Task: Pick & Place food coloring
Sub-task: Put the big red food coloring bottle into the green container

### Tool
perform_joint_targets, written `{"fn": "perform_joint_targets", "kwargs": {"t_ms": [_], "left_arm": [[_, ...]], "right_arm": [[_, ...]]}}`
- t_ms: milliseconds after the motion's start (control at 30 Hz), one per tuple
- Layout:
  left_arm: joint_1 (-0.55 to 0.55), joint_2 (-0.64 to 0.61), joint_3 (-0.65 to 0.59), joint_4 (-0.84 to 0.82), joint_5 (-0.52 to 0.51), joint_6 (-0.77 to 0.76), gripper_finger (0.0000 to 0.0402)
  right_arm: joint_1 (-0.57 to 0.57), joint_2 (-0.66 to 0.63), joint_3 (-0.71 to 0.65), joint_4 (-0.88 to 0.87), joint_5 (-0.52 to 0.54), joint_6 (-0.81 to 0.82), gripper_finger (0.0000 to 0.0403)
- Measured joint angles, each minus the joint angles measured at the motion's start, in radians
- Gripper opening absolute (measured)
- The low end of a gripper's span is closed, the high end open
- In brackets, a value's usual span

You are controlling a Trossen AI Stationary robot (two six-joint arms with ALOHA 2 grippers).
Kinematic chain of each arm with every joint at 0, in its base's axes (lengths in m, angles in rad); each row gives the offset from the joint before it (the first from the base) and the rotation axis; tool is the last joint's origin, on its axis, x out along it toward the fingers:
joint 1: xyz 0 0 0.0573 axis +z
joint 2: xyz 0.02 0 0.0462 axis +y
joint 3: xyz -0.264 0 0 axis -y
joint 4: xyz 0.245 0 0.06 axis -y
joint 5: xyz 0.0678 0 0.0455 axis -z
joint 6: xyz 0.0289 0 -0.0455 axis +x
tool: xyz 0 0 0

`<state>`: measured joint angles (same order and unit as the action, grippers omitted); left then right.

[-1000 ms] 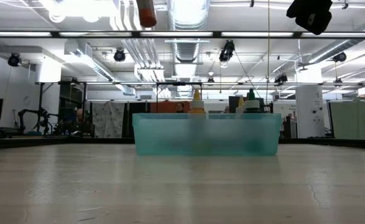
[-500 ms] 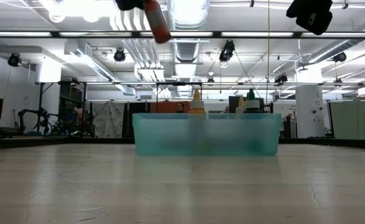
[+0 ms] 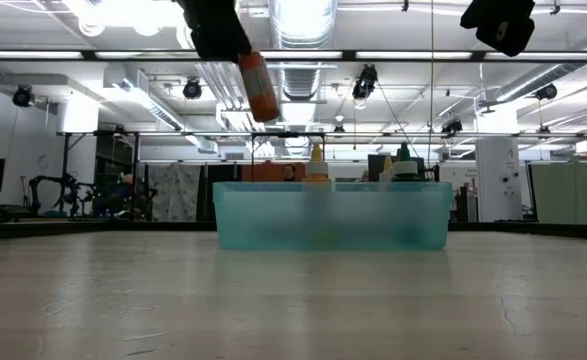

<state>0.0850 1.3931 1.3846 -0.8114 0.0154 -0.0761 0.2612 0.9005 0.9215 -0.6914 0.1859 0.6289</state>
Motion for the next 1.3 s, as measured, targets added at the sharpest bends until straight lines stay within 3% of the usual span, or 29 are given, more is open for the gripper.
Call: {"fn": "perform_joint_targets", "kwargs": {"t_ms": [1300], "left_arm": [[-0.011,0.247,-0.078,0.108,-0.025,0.085,0.0097]], "right_arm": [[0.000,0.000,0.000,-0.009,0.002,0.008,0.0008]]}}
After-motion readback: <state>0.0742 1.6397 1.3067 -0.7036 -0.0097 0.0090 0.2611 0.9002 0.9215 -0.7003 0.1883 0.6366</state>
